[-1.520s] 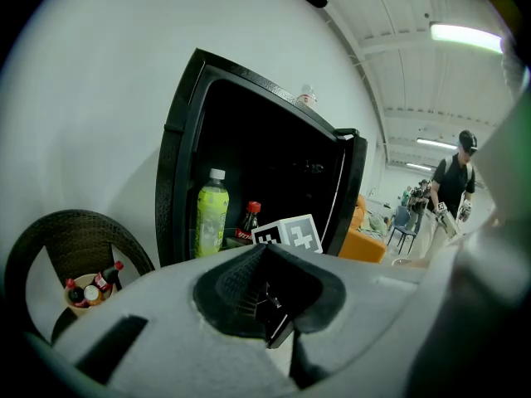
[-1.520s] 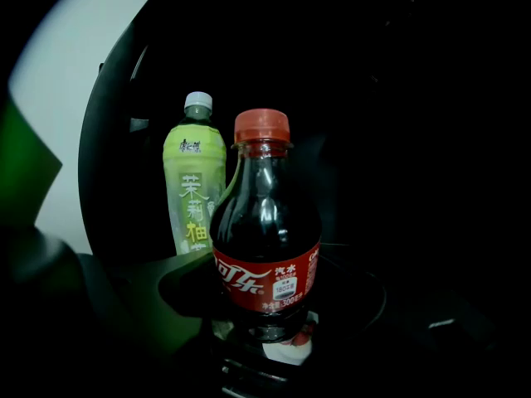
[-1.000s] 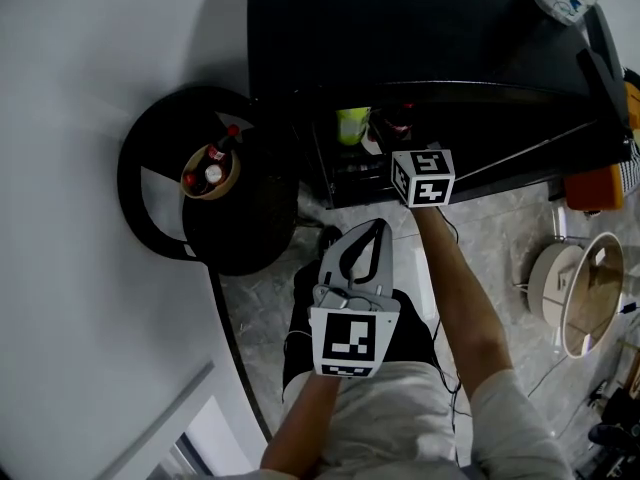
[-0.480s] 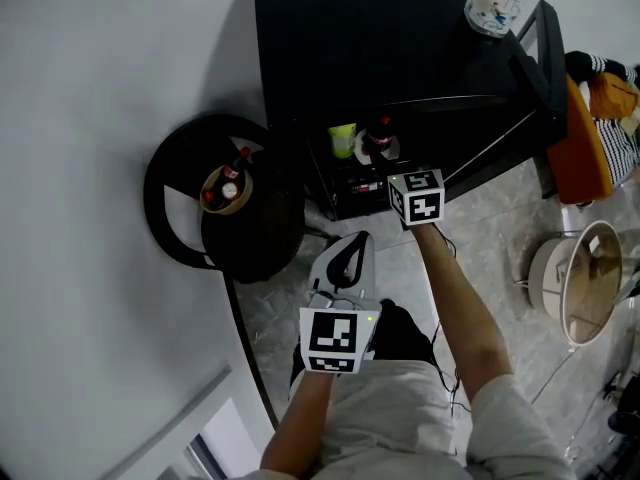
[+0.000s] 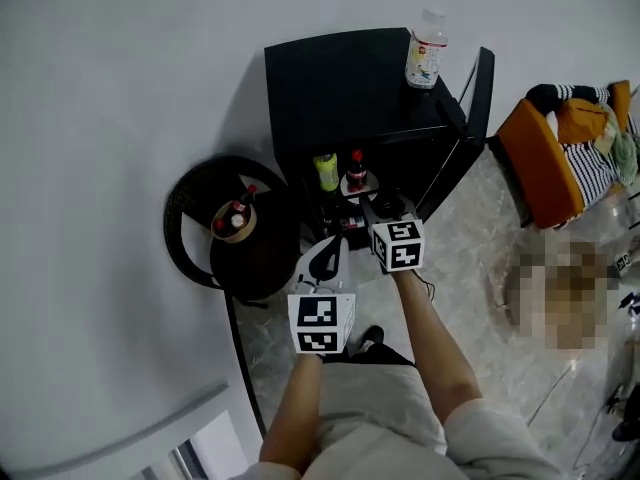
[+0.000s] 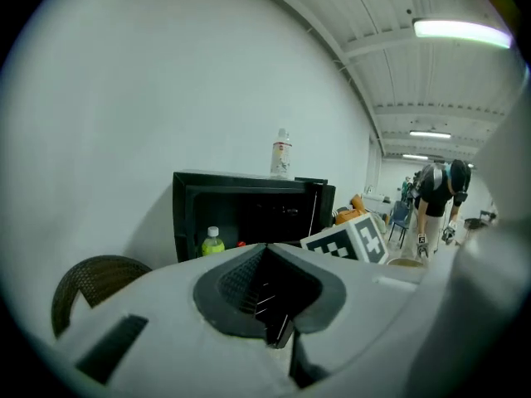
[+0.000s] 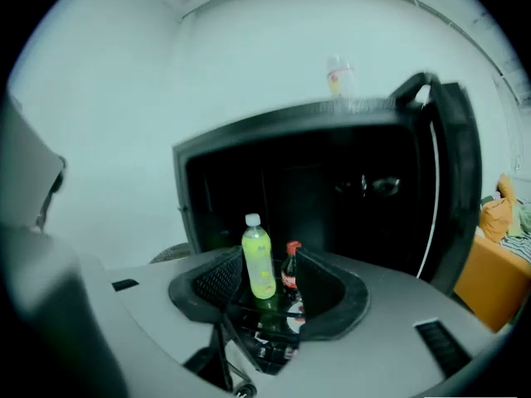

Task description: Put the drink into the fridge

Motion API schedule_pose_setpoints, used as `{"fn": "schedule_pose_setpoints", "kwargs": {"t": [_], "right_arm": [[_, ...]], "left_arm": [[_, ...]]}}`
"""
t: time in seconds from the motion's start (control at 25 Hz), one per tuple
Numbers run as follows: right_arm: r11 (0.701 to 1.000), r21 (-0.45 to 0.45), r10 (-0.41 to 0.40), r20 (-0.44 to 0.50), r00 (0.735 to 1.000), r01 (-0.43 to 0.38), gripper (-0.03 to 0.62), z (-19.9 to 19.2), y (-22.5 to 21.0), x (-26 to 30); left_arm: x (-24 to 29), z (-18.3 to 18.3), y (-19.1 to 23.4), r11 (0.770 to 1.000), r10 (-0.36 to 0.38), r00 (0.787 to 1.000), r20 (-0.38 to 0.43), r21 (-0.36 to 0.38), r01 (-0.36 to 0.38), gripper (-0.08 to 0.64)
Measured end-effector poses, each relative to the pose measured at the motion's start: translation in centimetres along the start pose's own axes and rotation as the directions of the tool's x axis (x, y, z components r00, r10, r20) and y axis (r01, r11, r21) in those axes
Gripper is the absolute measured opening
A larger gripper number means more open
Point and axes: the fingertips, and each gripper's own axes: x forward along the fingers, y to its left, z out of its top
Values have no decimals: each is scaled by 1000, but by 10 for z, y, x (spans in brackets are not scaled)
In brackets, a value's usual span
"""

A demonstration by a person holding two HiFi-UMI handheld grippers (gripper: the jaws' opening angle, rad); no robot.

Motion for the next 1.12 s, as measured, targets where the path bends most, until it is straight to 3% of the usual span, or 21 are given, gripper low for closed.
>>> {"fn": "schedule_pose_setpoints", "kwargs": {"t": [0.12, 0.36, 0.76, 1.12], "right_arm": [[1000, -6, 12, 11, 1000, -12, 204, 14, 15, -36], [998, 66, 15, 42, 999, -18, 147, 31, 32, -82], [997, 75, -10, 83, 997, 4, 91, 41, 24, -121], [996, 81, -33, 103, 994, 24, 56, 41, 6, -147]], "left_arm": [[-7, 9, -11, 999, -2, 1000, -6, 41, 2, 9], [-19, 23, -11, 1000, 13, 1000, 17, -1, -13, 9], [-19, 22, -3, 997, 54, 998, 19, -50, -53, 9], [1, 28, -33, 1000, -28, 1000, -8, -11, 28, 9]]}}
